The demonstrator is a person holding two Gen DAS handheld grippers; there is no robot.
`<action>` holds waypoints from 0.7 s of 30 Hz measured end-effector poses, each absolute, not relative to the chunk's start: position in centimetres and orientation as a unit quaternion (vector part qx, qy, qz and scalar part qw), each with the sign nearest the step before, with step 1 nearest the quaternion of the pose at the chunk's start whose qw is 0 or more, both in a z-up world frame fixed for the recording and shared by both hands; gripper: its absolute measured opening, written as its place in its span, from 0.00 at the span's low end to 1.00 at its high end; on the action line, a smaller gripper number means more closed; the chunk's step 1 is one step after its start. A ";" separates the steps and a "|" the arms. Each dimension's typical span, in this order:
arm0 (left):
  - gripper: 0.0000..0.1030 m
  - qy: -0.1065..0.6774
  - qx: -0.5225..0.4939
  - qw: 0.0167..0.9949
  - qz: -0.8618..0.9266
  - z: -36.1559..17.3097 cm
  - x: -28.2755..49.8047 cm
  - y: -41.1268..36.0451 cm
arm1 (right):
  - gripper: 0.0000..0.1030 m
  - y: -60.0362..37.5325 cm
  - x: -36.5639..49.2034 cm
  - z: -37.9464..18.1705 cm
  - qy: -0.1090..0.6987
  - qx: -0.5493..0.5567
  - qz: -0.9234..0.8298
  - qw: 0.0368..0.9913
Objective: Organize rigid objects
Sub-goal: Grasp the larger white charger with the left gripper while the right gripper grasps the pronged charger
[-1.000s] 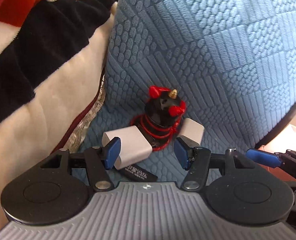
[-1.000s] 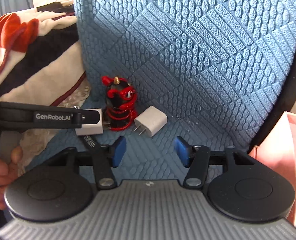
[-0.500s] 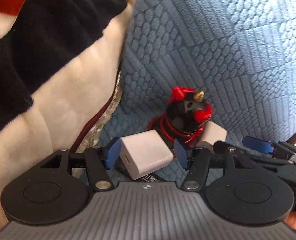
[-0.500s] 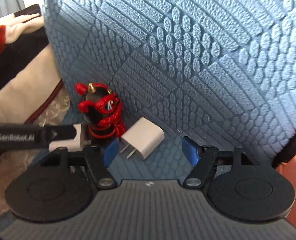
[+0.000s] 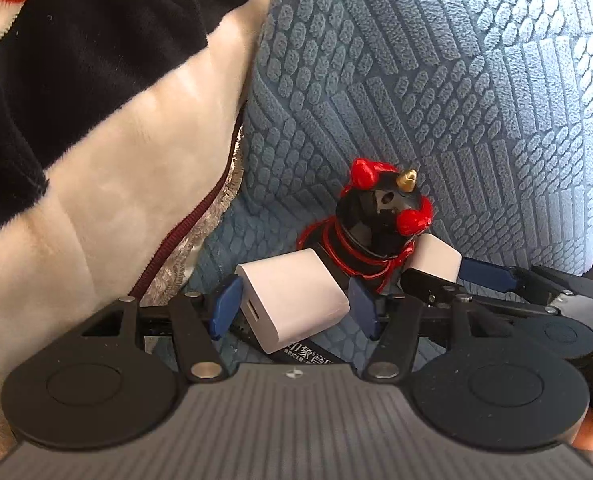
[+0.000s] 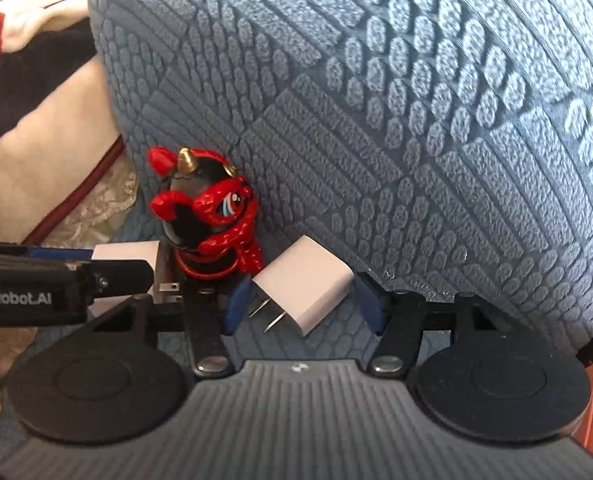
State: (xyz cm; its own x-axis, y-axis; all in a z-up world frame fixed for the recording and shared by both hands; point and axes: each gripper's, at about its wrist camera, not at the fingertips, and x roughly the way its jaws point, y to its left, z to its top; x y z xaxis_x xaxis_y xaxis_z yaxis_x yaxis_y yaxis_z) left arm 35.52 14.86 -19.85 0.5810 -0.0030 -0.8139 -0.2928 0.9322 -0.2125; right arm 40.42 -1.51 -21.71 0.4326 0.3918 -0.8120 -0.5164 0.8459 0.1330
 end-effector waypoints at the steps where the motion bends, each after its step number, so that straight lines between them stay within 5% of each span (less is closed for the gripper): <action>1: 0.63 0.451 -0.165 0.873 0.084 -19.9 35.6 14.9 | 0.58 -1.4 40.4 -21.7 0.460 -0.071 0.268 0.844; 21: 0.62 0.456 -0.101 0.880 0.081 -21.2 37.1 13.7 | 0.58 -5.1 38.1 -18.9 0.493 -0.101 0.233 0.832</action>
State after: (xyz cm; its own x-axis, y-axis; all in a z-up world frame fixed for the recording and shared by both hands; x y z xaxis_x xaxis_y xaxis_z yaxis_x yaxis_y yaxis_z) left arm 37.11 13.66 -21.17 0.5704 0.0500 -0.8198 -0.2351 0.9663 -0.1047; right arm 38.10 -5.12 -18.89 0.4048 0.2886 -0.8677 -0.4872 0.8711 0.0624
